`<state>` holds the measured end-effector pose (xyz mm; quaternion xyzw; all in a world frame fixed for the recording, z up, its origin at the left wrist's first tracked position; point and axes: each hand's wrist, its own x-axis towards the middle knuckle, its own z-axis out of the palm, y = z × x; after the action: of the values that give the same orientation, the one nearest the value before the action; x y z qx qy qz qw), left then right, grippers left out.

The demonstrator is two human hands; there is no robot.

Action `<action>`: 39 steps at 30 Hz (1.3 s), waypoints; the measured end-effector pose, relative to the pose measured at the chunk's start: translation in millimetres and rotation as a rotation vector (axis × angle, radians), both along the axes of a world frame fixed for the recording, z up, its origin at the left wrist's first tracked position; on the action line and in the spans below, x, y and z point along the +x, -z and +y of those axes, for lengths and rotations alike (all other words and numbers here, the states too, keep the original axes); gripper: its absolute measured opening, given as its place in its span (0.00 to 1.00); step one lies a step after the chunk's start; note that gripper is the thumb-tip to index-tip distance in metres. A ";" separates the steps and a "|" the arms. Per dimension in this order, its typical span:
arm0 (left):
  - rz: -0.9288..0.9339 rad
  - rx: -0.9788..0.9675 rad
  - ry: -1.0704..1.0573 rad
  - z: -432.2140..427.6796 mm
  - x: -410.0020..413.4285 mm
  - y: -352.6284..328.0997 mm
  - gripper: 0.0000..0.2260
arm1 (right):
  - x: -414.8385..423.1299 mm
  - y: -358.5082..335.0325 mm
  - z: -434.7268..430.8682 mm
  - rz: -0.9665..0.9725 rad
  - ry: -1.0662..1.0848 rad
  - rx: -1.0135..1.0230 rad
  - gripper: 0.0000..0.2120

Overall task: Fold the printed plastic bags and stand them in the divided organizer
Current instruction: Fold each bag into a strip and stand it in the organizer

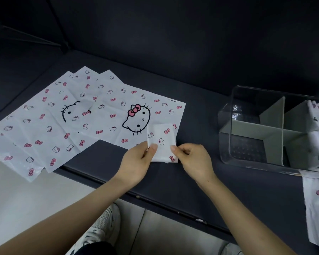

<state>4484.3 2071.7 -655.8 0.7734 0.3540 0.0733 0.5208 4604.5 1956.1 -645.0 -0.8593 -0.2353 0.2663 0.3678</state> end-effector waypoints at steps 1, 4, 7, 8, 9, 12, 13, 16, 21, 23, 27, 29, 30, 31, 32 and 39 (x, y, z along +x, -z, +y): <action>-0.011 0.028 -0.018 -1.0 1.3 0.2 0.13 | -0.5 -0.2 -0.2 -0.036 -0.006 -0.050 0.17; -0.079 0.084 -0.139 -7.6 4.7 3.0 0.06 | -2.0 -1.8 4.8 -0.114 -0.014 -0.175 0.17; -0.122 0.203 -0.219 -12.7 5.8 5.6 0.09 | -2.8 0.2 9.4 -0.164 -0.010 -0.230 0.17; -0.111 0.264 -0.217 -12.5 5.2 5.9 0.11 | -3.5 0.3 8.9 -0.168 -0.008 -0.224 0.17; -0.097 0.313 -0.212 -11.6 4.3 6.7 0.12 | -4.4 0.2 7.7 -0.166 -0.008 -0.213 0.17; -0.089 0.447 -0.167 -8.9 0.8 10.1 0.13 | -8.2 0.0 3.8 -0.159 -0.006 -0.171 0.15; -0.106 0.530 -0.138 -9.2 -0.1 12.2 0.12 | -9.0 0.4 3.5 -0.162 -0.006 -0.169 0.15; -0.099 0.818 -0.050 -5.4 -0.3 22.9 0.13 | -9.3 1.6 4.9 -0.164 0.005 -0.175 0.16; -0.111 1.050 0.304 14.0 3.2 27.0 0.21 | -7.7 0.7 7.1 -0.155 0.003 -0.203 0.19; -0.070 1.052 0.523 21.1 7.1 27.5 0.23 | -7.5 0.9 7.5 -0.157 -0.002 -0.208 0.20; 0.053 0.997 0.634 31.6 3.9 35.9 0.24 | -5.9 1.0 8.1 -0.181 0.001 -0.203 0.18; 0.101 1.008 0.647 32.6 2.2 38.9 0.26 | -6.9 0.7 8.7 -0.182 -0.012 -0.214 0.15; 0.116 1.018 0.648 32.1 2.4 39.1 0.27 | -9.5 1.3 8.3 -0.193 -0.020 -0.227 0.13; 0.127 1.025 0.643 31.0 2.9 39.2 0.27 | -13.0 2.1 6.7 -0.227 -0.014 -0.220 0.11; 0.141 1.023 0.635 29.2 3.2 39.4 0.28 | -17.3 3.6 3.5 -0.286 0.011 -0.198 0.08; 0.217 1.020 0.476 6.4 7.6 42.4 0.29 | -22.2 -6.8 -1.4 -0.125 0.118 -0.257 0.18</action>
<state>4491.9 2078.1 -698.1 0.9883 0.1415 0.0359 0.0446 4582.3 1954.8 -638.2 -0.9266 -0.1710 0.2181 0.2542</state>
